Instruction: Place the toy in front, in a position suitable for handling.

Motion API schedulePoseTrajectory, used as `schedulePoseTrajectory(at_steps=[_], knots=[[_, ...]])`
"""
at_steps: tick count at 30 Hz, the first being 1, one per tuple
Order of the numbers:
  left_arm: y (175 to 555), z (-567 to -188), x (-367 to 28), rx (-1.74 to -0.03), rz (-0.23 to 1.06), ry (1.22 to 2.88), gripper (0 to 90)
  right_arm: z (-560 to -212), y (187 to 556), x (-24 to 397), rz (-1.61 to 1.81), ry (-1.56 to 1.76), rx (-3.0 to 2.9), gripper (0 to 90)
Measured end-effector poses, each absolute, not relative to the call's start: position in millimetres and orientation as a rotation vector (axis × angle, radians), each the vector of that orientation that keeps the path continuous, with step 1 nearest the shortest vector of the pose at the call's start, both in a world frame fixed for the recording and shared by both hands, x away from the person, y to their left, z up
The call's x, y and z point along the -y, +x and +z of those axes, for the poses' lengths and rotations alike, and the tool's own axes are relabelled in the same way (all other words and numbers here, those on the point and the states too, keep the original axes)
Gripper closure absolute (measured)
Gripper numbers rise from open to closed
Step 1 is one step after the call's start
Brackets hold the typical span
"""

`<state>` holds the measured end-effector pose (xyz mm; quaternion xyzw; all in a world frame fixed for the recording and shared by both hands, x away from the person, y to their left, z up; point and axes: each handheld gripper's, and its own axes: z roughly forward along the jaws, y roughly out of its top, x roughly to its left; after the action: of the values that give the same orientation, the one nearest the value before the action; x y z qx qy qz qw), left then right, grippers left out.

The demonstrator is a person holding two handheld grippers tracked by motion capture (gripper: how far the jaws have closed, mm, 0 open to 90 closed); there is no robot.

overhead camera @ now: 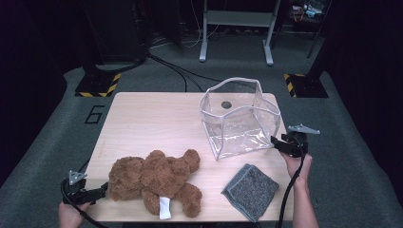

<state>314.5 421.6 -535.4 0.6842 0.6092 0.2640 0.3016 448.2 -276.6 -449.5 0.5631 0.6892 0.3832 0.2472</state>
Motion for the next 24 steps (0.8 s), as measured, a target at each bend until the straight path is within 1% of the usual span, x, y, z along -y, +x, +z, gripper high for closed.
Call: schedulePoseTrajectory(at_steps=[4,5,6,7,15,24], knots=[[314,-535,-421,-1.619,0.697,1.814,0.0,-449,452,276,1.038,1.546,-1.872,55.2],[314,-535,-421,-1.619,0.697,1.814,0.0,-449,452,276,1.038,1.546,-1.872,55.2],[314,-535,-422,-1.618,0.699,1.817,0.0,-449,453,275,1.037,1.557,-1.862,59.3],[314,-535,-422,-1.617,0.702,1.816,0.0,-448,454,275,1.039,1.558,-1.862,59.8],[314,-535,-422,-1.616,0.703,1.816,0.0,-447,460,265,1.043,1.584,-1.856,74.5],[313,-536,-421,-1.623,0.699,1.807,0.1,-446,465,258,1.064,1.644,-1.812,81.6]])
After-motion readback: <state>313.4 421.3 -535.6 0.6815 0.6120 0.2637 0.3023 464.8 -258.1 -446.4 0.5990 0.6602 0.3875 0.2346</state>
